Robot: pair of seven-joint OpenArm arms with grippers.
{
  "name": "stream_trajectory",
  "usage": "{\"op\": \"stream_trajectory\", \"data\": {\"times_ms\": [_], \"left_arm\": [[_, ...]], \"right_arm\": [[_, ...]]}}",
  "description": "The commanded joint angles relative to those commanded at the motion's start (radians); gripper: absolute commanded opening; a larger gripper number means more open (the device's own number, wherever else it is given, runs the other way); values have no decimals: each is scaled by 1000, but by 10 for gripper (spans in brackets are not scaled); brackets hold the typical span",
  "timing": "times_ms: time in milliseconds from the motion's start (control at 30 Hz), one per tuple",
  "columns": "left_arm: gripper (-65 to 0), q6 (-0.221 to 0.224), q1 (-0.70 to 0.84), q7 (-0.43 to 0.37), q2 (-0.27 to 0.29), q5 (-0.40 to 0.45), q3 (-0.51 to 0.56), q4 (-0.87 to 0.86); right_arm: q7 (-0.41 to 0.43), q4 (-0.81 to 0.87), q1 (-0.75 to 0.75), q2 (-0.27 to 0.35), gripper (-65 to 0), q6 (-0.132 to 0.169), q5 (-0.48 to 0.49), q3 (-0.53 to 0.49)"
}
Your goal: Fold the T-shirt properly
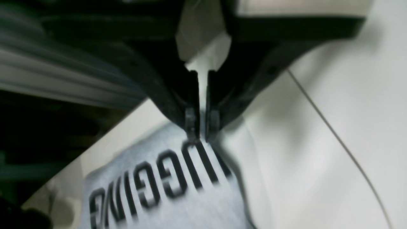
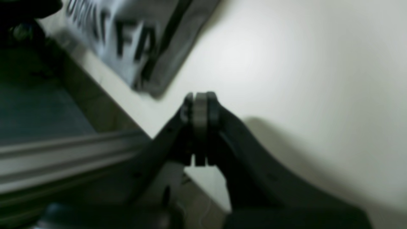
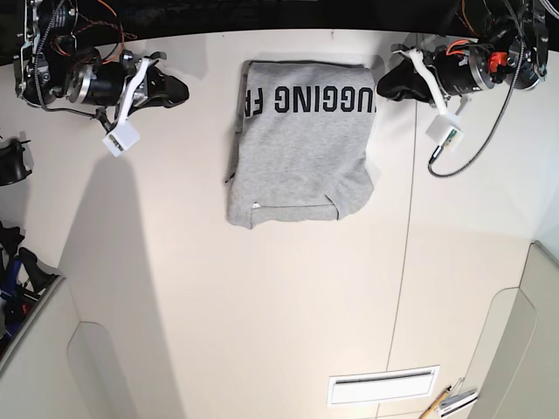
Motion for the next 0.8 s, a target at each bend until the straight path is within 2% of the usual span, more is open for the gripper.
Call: {"op": "stream_trajectory", "data": {"times_ms": [200, 267, 333, 467, 600, 667, 733, 800], "left_arm": [[-611, 0, 225, 3, -7, 29, -11, 76], [-611, 0, 291, 0, -6, 69, -11, 76], [-611, 0, 350, -10, -6, 95, -11, 75], [-611, 0, 454, -53, -7, 180, -10, 63], [-611, 0, 508, -82, -7, 275, -8, 11], [-611, 0, 513, -84, -10, 308, 8, -35], [-611, 0, 512, -99, -27, 349, 55, -103], [-611, 0, 512, -171, -62, 431, 137, -182]], "right_arm": [[-4, 43, -135, 96, -650, 0, 23, 0], [-4, 43, -170, 113, -650, 1, 25, -1], [-3, 42, -206, 126, -650, 17, 27, -5], [-3, 42, -270, 158, -650, 19, 27, -42], [-3, 38, -309, 185, -650, 19, 17, -137], [-3, 27, -320, 193, -650, 18, -21, -206], [-2, -2, -319, 193, -650, 18, -69, -279], [8, -39, -319, 194, -650, 18, -99, -346]]}}
